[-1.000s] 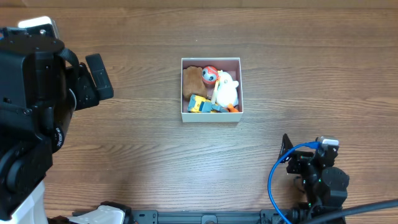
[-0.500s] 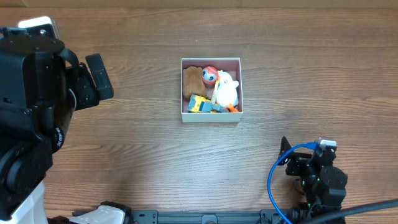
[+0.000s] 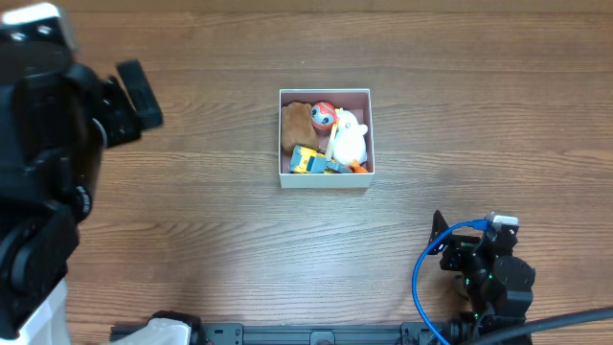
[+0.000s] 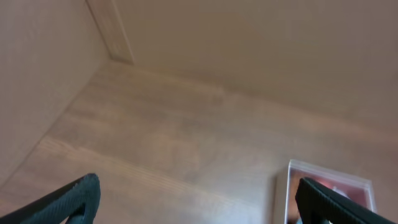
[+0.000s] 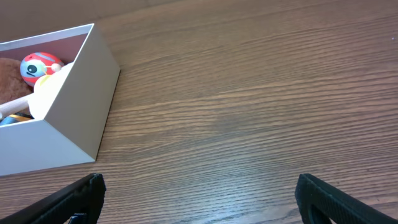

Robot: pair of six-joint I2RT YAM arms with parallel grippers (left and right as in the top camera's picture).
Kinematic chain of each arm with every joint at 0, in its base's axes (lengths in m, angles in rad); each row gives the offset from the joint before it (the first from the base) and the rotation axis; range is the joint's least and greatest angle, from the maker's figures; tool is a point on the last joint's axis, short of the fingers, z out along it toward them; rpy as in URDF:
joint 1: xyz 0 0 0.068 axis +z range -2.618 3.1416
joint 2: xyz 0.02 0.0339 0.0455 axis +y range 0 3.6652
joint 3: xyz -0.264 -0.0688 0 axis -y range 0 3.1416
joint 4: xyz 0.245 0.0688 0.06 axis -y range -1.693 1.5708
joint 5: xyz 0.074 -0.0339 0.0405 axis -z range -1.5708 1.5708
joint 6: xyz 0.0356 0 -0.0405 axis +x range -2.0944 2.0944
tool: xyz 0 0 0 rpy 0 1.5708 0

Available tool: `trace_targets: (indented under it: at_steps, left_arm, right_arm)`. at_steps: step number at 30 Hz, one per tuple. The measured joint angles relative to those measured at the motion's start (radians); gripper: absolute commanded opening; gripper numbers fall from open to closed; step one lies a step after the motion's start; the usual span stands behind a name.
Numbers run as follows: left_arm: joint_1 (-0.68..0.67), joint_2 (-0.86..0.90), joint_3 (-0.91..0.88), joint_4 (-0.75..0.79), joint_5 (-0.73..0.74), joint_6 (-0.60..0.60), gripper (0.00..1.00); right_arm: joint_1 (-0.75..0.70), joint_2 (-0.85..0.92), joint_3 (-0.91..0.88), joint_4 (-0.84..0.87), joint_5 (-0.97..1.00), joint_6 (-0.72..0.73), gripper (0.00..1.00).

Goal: Pack container

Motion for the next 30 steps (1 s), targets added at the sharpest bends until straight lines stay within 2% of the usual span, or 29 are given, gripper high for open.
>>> trace_targets:
  at_steps: [6, 10, 15, 19, 25, 30]
  left_arm:
    - [0.205, -0.193, -0.361, 0.264, 0.136, 0.000, 1.00]
    - [0.282, -0.347, -0.657, 0.426, 0.202, 0.000, 1.00]
    - [0.290, -0.581, -1.077, 0.657, 0.237, 0.000, 1.00]
    - [0.290, -0.792, -1.373, 0.770, 0.264, 0.000, 1.00]
    - [0.290, -0.998, -1.693, 0.846, 0.305, 0.000, 1.00]
    - [0.273, -1.119, -1.892, 0.980, 0.332, 0.000, 1.00]
  right_arm:
    - [0.000, 0.000, 0.000, -0.002, 0.000, 0.000, 1.00]
    - [0.000, 0.000, 0.000, -0.002, 0.000, 0.000, 1.00]
    - [0.000, 0.000, 0.000, -0.003, 0.000, 0.000, 1.00]
    - [0.000, 0.000, 0.000, -0.002, 0.000, 0.000, 1.00]
    - [0.000, 0.000, 0.000, -0.003, 0.000, 0.000, 1.00]
    - [0.000, 0.000, 0.000, -0.002, 0.000, 0.000, 1.00]
